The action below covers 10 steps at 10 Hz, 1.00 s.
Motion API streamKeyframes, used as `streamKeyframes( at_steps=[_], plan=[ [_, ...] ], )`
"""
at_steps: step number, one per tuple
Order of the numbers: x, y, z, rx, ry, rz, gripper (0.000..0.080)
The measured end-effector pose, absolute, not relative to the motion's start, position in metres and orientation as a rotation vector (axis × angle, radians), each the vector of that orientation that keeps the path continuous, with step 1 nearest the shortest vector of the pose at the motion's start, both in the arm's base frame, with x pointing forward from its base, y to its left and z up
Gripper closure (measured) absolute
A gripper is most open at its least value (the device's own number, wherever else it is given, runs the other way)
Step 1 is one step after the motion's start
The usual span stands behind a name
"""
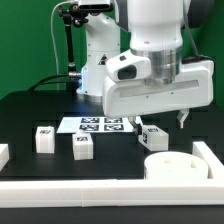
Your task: Assemble stool
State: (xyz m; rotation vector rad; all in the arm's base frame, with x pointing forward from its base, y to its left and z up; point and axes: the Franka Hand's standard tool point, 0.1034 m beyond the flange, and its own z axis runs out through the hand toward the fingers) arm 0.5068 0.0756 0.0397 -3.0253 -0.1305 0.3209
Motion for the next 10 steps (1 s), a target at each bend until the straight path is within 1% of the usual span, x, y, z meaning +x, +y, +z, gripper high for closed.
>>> streamKeyframes(
  at_steps=[2, 4, 5, 6, 7, 8, 10],
  plan=[
    [0.503, 0.076, 0.034, -2.996, -0.129, 0.484, 0.0151],
    [0.497, 0.079, 0.035, -2.946, -0.139, 0.693, 0.0151],
    [0.499, 0.078, 0.034, -2.937, -0.147, 0.761, 0.0151],
    [0.501, 0.074, 0.036, -3.012, -0.114, 0.767, 0.0151],
    [0.498, 0.077, 0.035, -3.076, -0.033, 0.781, 0.0151],
    [0.497, 0.080, 0.032, -3.075, -0.040, 0.765, 0.0151],
    [0.495, 0.079, 0.032, -3.065, -0.043, 0.805, 0.0151]
  ],
)
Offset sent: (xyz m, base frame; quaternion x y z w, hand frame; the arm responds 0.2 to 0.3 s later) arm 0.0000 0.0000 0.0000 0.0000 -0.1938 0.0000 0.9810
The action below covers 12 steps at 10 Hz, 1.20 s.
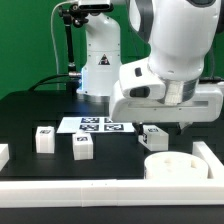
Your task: Assemble stool
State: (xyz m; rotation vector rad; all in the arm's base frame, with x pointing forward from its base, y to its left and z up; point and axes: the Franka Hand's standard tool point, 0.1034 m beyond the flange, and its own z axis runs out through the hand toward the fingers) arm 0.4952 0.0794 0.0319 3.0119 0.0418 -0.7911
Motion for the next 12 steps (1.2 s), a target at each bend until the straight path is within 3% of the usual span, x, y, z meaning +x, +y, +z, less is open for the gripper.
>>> streamKeyframes(
  at_steps=[2, 9, 12],
  plan=[
    [0.490, 0.079, 0.032, 2.990, 0.045, -0.852, 0.0151],
    [0.483, 0.082, 0.016, 2.783, 0.096, -1.492, 0.0151],
    [0.492, 0.082, 0.009, 2.825, 0.110, -1.435, 0.0151]
  ],
)
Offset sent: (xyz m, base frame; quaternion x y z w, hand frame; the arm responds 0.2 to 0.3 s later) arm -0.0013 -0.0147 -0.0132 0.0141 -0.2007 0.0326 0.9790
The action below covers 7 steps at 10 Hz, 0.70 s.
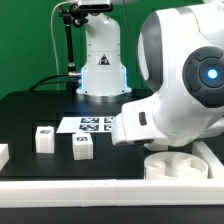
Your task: Assemble stool
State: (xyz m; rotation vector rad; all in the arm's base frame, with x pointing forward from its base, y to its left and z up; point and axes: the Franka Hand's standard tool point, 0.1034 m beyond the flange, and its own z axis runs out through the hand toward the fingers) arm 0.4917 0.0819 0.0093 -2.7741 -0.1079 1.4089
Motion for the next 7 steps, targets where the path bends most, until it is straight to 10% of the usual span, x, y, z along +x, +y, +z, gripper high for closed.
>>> streamKeyframes(
  at_steps=[5, 6, 7],
  plan=[
    [0.4897, 0.0787, 0.0032, -2.780, -0.095, 1.400, 0.0177],
    [0.4897, 0.0789, 0.0032, -2.780, -0.096, 1.400, 0.0351],
    [0.4897, 0.0799, 0.0034, -2.781, -0.099, 1.400, 0.0351]
  ],
)
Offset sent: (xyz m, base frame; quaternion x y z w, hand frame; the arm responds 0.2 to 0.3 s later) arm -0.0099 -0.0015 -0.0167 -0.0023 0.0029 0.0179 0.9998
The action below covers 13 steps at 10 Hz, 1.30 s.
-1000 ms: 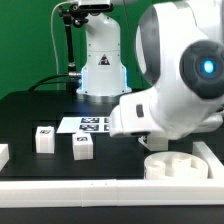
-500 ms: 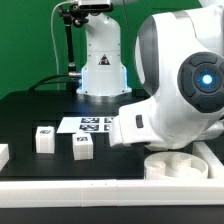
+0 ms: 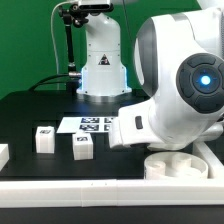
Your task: Assemble stool
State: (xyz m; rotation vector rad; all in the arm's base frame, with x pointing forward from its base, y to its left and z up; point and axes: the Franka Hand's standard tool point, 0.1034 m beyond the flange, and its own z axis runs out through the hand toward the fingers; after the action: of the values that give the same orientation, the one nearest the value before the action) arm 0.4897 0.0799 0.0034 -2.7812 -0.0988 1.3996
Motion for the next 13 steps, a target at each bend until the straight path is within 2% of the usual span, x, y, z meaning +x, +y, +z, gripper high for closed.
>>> streamKeyframes(
  at_steps=[1, 5, 6, 8, 10, 13],
  plan=[
    [0.490, 0.081, 0.003, -2.782, -0.102, 1.399, 0.0475],
    [0.493, 0.082, 0.008, -2.787, -0.110, 1.386, 0.0474],
    [0.498, 0.081, 0.019, -2.786, -0.138, 1.363, 0.0474],
    [0.511, 0.079, 0.055, -2.792, -0.194, 1.312, 0.0474],
    [0.523, 0.076, 0.081, -2.787, -0.209, 1.312, 0.0472],
    [0.529, 0.078, 0.072, -2.817, -0.210, 1.243, 0.0472]
  ],
)
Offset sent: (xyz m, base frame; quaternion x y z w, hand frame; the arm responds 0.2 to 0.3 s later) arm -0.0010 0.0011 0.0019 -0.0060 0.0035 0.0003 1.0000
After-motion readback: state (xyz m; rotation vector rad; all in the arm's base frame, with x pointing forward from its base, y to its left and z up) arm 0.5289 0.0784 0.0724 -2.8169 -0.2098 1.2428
